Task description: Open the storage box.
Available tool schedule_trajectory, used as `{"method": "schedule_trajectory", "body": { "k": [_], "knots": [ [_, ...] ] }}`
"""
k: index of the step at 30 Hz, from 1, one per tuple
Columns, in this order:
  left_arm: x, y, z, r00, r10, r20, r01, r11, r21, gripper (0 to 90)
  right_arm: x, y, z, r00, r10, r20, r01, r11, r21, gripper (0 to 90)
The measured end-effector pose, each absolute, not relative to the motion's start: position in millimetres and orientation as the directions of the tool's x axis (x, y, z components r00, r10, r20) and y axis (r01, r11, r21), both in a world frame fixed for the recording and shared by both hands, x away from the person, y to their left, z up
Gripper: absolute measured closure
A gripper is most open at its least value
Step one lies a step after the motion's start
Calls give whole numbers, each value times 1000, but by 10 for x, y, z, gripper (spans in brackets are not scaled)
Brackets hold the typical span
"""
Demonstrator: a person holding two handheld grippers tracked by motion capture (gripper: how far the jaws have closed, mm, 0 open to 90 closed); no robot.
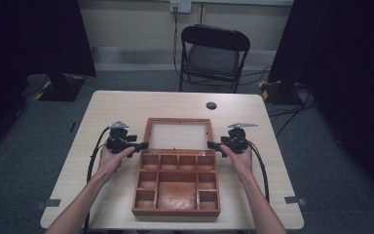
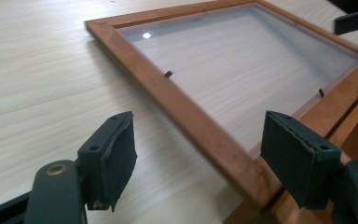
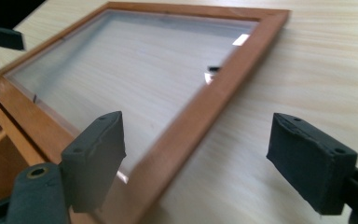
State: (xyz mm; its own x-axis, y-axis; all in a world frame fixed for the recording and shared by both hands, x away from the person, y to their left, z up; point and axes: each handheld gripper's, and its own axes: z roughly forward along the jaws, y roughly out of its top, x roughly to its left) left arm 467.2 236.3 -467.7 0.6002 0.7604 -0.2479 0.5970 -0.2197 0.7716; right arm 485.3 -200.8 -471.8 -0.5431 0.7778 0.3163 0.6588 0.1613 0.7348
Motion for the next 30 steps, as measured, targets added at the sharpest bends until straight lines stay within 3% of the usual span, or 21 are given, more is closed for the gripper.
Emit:
{"method": "schedule_trajectory", "body": {
  "k": [14,24,26,30],
  "knots": [
    [4308,2765,-4728,565,795,-220,646,-261,717,216,4347,-2506,-4652,-498,834,239,664,189,723,155],
    [4078,2996,-4925,591,803,-79,611,-382,693,197,3990,-2736,-4851,-450,889,91,691,282,666,166],
    [4051,2954,-4934,580,815,-4,595,-421,684,197,3968,-2753,-4911,-429,903,20,673,305,674,152],
    [4006,2948,-5017,567,824,8,554,-389,736,136,3962,-2732,-4959,-407,914,-7,657,298,693,88]
  ]
}}
